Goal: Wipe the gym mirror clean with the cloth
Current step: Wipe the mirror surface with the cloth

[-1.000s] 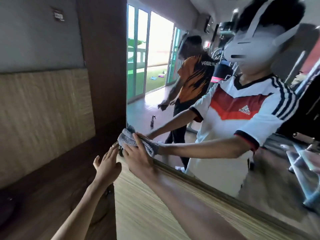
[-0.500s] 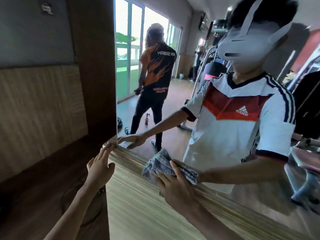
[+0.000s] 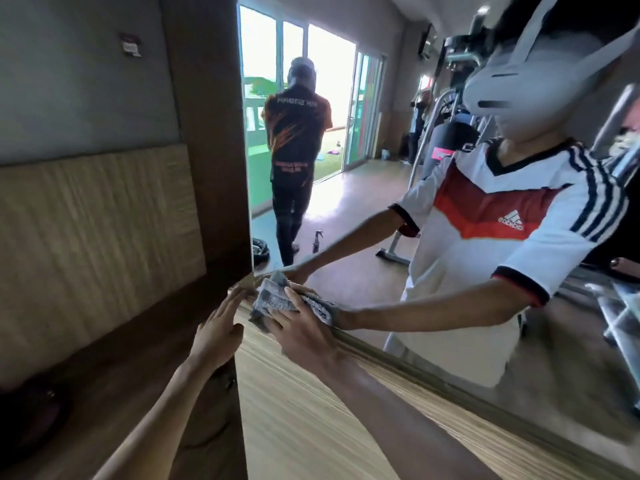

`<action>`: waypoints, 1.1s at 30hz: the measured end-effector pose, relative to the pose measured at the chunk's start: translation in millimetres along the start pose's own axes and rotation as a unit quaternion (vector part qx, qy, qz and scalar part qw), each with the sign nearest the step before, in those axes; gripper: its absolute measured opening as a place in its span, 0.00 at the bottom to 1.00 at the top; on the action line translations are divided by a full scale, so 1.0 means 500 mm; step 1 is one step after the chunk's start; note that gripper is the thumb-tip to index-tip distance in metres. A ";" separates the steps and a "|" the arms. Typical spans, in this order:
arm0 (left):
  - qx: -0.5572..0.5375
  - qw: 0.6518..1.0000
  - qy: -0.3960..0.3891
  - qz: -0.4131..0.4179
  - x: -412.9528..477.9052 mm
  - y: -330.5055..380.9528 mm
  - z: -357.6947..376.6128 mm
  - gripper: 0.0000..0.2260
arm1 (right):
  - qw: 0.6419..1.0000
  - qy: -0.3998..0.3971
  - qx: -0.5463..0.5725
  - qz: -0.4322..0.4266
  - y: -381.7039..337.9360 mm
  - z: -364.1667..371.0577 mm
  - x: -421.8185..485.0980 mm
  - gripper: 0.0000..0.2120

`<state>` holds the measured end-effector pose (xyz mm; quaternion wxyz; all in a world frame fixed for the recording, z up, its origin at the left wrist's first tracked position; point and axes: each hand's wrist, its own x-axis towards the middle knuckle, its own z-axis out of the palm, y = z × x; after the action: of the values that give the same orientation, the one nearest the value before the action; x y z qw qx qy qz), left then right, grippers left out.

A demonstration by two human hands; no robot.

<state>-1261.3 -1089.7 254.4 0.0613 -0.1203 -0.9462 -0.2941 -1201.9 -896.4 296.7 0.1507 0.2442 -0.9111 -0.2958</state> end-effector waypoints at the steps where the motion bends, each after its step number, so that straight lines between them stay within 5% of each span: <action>1: -0.012 1.000 0.017 -0.011 -0.005 0.015 0.004 0.31 | 1.000 0.010 0.011 0.001 0.006 0.007 -0.030 0.22; 4: -0.044 0.995 0.093 -0.018 -0.034 0.075 0.047 0.26 | 0.998 0.041 0.036 0.010 0.031 0.033 -0.141 0.22; 7: -0.104 0.988 0.114 -0.014 -0.080 0.151 0.127 0.39 | 0.999 0.045 0.023 0.020 0.063 0.050 -0.263 0.23; 10: -0.185 0.973 0.132 -0.032 -0.121 0.253 0.211 0.42 | 0.999 0.041 0.007 0.036 0.098 0.064 -0.402 0.23; 21: -0.261 0.961 0.085 -0.027 -0.336 0.621 0.401 0.40 | 0.992 0.011 -0.078 0.100 0.239 0.080 -0.957 0.18; 25: -0.241 0.967 0.078 -0.024 -0.370 0.654 0.409 0.41 | 0.988 0.044 -0.066 0.131 0.221 0.093 -0.958 0.20; 33: -0.270 0.955 0.101 -0.066 -0.382 0.682 0.378 0.43 | 0.995 0.036 -0.067 0.063 0.195 0.091 -0.832 0.26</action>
<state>-996.0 -746.0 248.5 0.1027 -0.0393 -0.8260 -0.5529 -908.0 -584.1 266.8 0.2179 0.1866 -0.8967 -0.3370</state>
